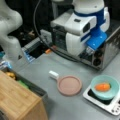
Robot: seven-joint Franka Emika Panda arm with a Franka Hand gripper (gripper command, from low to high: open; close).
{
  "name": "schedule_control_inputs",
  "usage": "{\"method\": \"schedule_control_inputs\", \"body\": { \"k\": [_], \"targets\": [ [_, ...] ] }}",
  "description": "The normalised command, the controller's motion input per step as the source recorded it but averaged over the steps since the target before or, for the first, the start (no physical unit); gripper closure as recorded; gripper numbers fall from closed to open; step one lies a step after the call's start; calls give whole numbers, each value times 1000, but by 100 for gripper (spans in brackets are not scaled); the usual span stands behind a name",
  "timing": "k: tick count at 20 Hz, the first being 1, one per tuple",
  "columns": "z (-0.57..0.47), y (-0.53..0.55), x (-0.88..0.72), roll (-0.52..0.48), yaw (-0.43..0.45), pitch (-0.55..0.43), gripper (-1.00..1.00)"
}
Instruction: Pick up the pan. Place the pan on the table. Pick up the bowl. Place the bowl on the stove.
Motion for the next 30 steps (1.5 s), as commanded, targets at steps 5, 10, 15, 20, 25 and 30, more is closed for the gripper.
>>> {"method": "schedule_control_inputs", "body": {
  "k": [5,10,15,20,25,30],
  "targets": [
    [-105,-12,-376,12,134,-20,-100],
    [-121,-30,-576,13,114,-57,-100],
    [-202,-37,-719,12,111,-148,-100],
    [-207,-35,-670,11,121,-211,-100],
    [-213,-20,-524,13,129,-257,-100],
    [-250,-13,-379,14,132,-275,-100]
  ]
}}
